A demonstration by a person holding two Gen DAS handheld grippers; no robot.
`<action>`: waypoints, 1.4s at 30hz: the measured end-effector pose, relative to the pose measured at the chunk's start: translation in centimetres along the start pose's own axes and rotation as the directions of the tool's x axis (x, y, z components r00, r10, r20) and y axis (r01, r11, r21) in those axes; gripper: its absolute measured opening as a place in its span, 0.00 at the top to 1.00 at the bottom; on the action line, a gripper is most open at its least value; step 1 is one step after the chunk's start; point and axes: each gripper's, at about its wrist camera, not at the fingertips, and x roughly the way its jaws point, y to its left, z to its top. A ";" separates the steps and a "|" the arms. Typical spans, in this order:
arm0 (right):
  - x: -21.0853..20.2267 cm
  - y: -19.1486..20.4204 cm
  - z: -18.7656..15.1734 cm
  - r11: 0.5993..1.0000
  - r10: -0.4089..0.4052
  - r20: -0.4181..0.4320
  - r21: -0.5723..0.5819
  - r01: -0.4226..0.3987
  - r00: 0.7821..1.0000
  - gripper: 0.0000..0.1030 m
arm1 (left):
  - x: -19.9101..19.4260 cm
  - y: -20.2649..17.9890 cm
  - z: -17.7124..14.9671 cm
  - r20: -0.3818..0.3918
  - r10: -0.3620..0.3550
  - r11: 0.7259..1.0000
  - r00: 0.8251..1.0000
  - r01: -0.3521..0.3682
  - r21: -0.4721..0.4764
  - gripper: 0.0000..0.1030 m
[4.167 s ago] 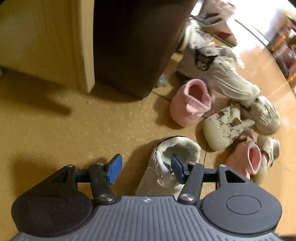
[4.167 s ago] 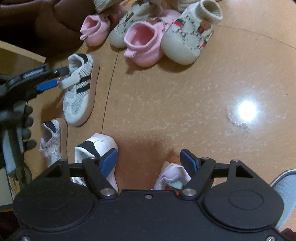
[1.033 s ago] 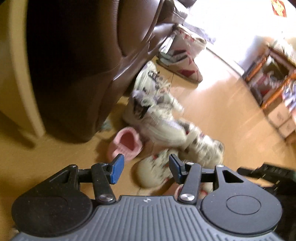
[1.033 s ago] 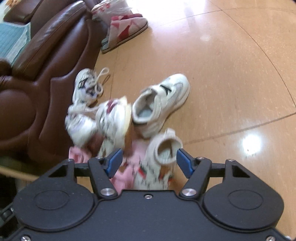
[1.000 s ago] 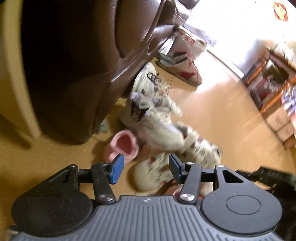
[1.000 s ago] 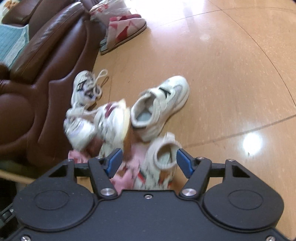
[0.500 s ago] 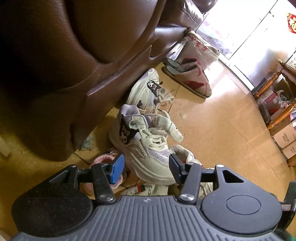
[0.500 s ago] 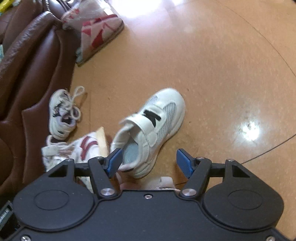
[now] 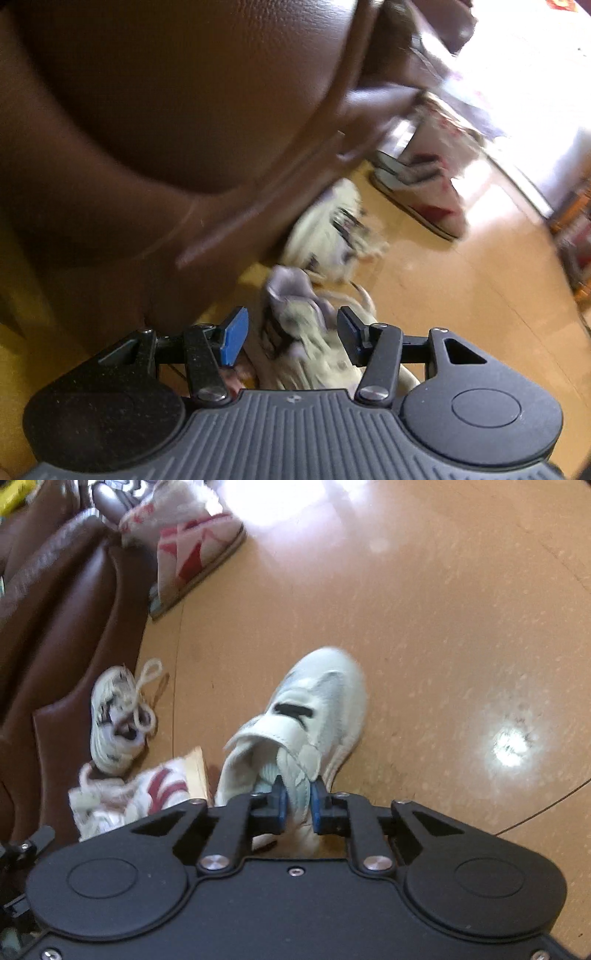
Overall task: Organize scattered shoes
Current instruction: 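Grasp a laced sneaker with the left tool while the right tool grasps a velcro sneaker, then carry the laced sneaker with the left tool to the shoe row and open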
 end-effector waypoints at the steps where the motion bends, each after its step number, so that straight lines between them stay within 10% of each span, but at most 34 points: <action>1: -0.5 -0.4 0.3 1.000 -0.001 0.020 0.008 0.001 1.000 0.89 | 0.4 -0.3 0.1 -0.012 0.013 1.000 1.000 -0.013 0.010 0.49; 15: -2.7 -5.3 2.9 0.991 -0.007 0.098 0.131 -0.006 0.995 0.88 | 4.5 -2.1 0.8 -0.152 0.168 0.983 0.974 -0.155 0.097 0.42; 18: -2.7 -5.8 2.5 0.991 -0.020 0.082 0.136 0.009 0.996 0.88 | 4.2 -1.9 0.2 -0.155 0.089 0.989 0.984 -0.068 0.134 0.63; 24: -3.6 -6.9 2.0 0.990 -0.016 0.071 0.138 0.006 0.997 0.88 | 1.7 -1.6 -0.3 -0.178 -0.123 0.971 0.976 0.156 0.180 0.68; 42: -10.4 -8.3 -2.0 0.981 -0.011 0.051 0.192 0.001 0.999 0.88 | -11.4 6.0 -1.8 -0.201 -0.232 0.757 0.952 0.307 0.577 0.68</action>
